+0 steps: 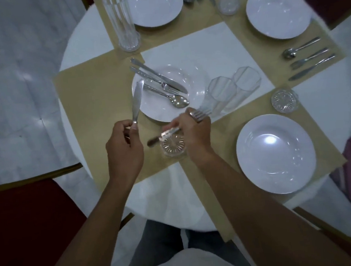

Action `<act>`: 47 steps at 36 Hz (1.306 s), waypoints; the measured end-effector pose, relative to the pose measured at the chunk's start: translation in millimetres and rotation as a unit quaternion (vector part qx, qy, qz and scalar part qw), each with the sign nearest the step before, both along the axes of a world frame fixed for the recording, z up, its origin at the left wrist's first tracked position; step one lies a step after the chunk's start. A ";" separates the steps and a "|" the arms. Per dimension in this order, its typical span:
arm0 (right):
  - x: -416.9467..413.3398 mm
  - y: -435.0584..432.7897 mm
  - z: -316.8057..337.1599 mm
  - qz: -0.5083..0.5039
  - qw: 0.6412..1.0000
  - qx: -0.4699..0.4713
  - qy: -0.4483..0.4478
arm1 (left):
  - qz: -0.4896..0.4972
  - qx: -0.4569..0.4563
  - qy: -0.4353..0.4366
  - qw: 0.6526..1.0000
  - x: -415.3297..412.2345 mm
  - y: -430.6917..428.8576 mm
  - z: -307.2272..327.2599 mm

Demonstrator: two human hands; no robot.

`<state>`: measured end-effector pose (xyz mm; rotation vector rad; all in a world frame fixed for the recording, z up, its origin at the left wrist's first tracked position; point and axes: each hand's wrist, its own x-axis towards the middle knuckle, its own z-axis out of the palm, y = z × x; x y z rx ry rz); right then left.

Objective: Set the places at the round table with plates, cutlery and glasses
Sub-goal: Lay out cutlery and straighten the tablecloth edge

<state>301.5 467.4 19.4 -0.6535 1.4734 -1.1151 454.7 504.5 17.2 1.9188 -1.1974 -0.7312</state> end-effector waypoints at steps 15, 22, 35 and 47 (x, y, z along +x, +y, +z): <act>-116.6 127.6 -10.9 0.056 0.991 0.049 0.113 | -0.016 0.162 0.139 0.977 -95.2 110.6 -26.0; -142.8 142.2 -17.6 0.068 0.970 0.029 0.232 | 0.003 0.230 0.195 0.953 -127.8 148.1 -37.3; -143.5 147.0 -27.9 0.095 0.965 0.025 0.243 | 0.043 0.270 0.228 0.935 -154.2 148.4 -49.0; -138.2 144.7 -26.1 0.099 0.971 0.001 0.217 | 0.044 0.314 0.244 0.916 -149.2 141.9 -56.3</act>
